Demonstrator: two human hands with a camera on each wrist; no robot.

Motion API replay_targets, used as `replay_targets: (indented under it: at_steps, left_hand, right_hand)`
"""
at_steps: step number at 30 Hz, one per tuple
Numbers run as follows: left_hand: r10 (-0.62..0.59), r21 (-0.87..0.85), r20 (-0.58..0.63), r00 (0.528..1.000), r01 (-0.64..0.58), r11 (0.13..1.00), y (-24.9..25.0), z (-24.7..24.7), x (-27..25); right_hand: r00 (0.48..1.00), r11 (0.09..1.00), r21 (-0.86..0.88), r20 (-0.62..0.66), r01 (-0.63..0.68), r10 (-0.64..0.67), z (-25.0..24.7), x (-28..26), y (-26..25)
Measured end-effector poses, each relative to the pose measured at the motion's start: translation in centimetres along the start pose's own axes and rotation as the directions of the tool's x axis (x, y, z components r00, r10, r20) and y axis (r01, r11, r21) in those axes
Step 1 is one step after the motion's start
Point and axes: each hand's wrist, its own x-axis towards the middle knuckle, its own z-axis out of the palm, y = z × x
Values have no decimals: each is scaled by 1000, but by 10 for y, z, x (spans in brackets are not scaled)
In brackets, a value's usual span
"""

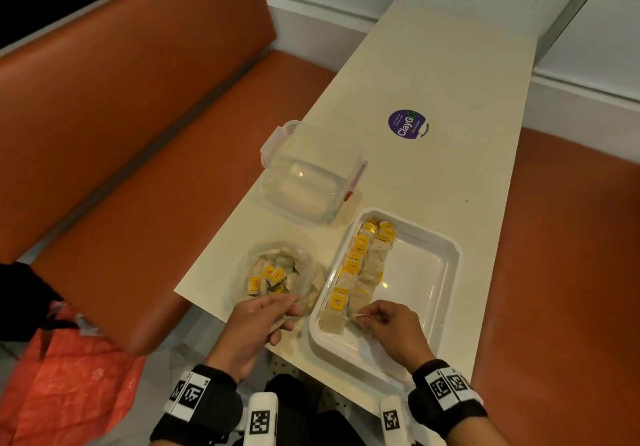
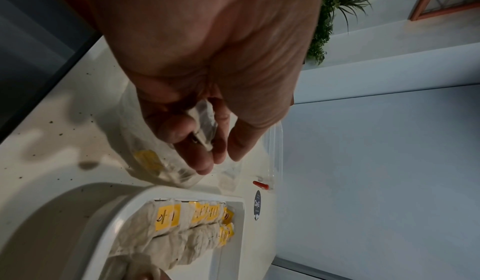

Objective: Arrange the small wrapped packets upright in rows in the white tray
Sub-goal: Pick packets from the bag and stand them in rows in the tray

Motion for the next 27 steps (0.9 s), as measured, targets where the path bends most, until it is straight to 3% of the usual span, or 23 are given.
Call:
replay_targets:
  at_steps: [4,18,27]
  left_hand:
    - [4,-1,7,1000,-4,1000,-1,-1,1]
    - [-7,-7,16,1000,7,1000,-7,-5,1]
    - [-10,3,25,1000,10,1000,-7,-5,-1]
  right_hand:
    - [996,997,65,-69,-46,51,4,5,-3]
    - [981,986,89,-125,-139,149,10,8,-14]
    - [966,963,195,-143,-187,216,9,3,-22]
